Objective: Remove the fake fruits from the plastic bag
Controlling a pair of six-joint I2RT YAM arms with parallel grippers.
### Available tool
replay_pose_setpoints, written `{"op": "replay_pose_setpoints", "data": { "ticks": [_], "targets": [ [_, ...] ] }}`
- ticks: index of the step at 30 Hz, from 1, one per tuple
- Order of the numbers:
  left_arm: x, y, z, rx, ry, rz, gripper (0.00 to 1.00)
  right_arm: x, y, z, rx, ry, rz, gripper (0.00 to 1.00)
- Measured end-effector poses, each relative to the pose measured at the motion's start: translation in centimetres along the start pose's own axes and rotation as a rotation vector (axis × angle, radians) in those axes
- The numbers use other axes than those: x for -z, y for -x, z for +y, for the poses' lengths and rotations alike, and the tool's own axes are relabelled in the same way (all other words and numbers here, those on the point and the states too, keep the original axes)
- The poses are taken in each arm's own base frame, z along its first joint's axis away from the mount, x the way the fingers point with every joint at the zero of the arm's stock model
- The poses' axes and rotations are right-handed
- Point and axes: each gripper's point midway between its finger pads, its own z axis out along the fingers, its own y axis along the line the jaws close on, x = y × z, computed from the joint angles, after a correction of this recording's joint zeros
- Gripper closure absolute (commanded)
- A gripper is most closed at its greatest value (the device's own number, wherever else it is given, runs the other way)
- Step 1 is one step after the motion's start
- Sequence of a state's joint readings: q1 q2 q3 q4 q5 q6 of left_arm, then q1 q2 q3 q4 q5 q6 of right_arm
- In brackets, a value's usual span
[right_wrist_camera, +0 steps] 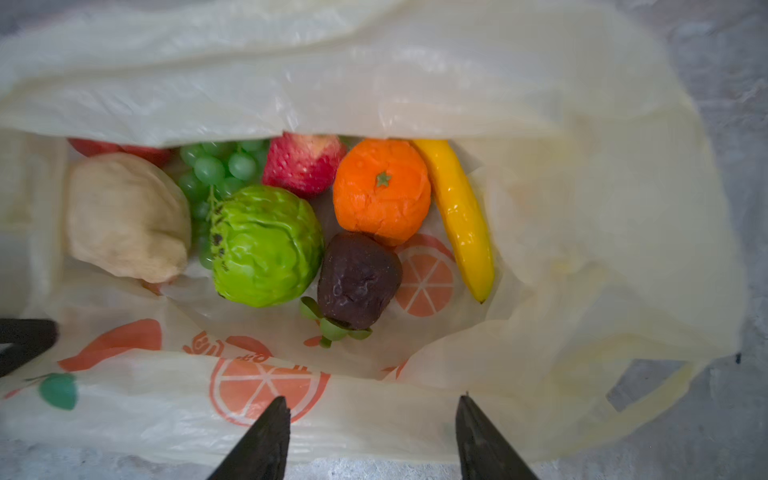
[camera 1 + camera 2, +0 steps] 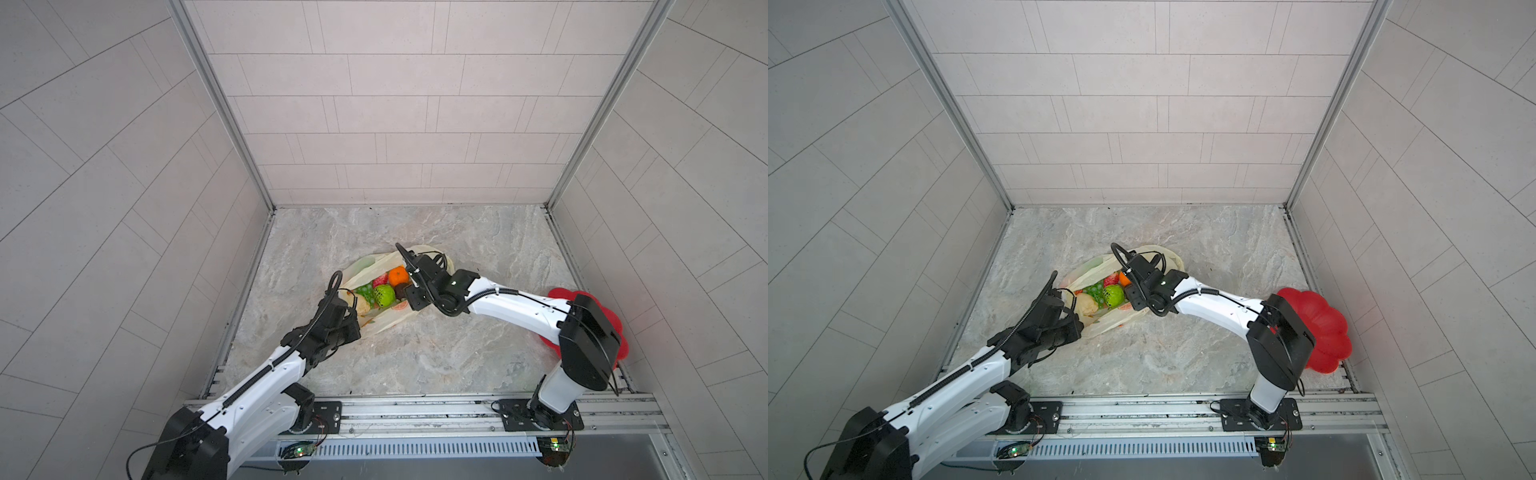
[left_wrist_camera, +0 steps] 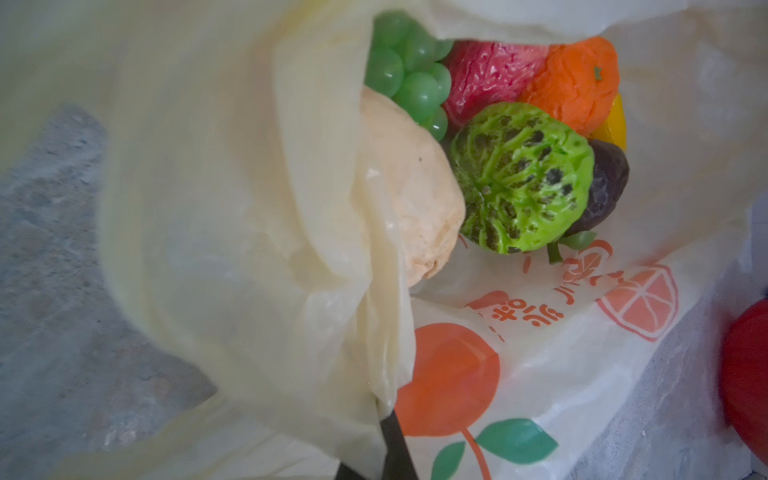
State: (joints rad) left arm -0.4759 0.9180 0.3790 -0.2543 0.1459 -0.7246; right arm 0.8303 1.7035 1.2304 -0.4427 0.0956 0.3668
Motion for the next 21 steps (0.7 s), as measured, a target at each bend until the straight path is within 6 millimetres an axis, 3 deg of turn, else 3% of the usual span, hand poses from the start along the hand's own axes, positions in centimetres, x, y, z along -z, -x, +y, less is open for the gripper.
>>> {"op": "replay_pose_setpoints", "data": {
  "ticks": [4,8,11,16,21],
  "targets": [
    [0.1,0.0,-0.8,-0.04,-0.027,0.012,0.93,-2.4,-3.2,-0.9,0.015,-0.045,0.099,0.41],
    [0.0,-0.5,-0.7,-0.059,-0.018,0.033,0.68,-3.2,-5.8,-2.5,0.004,-0.078,0.157,0.42],
    [0.1,-0.4,-0.2,-0.065,0.021,0.044,0.54,-3.6,-6.8,-3.6,-0.01,-0.096,0.186,0.43],
    [0.7,1.1,-0.6,-0.048,0.045,0.0,0.41,-2.9,-6.0,-3.9,-0.023,-0.089,0.177,0.43],
    [0.2,1.2,0.2,-0.033,0.091,0.003,0.4,0.8,-1.7,-2.0,-0.016,-0.036,0.067,0.4]
  ]
}}
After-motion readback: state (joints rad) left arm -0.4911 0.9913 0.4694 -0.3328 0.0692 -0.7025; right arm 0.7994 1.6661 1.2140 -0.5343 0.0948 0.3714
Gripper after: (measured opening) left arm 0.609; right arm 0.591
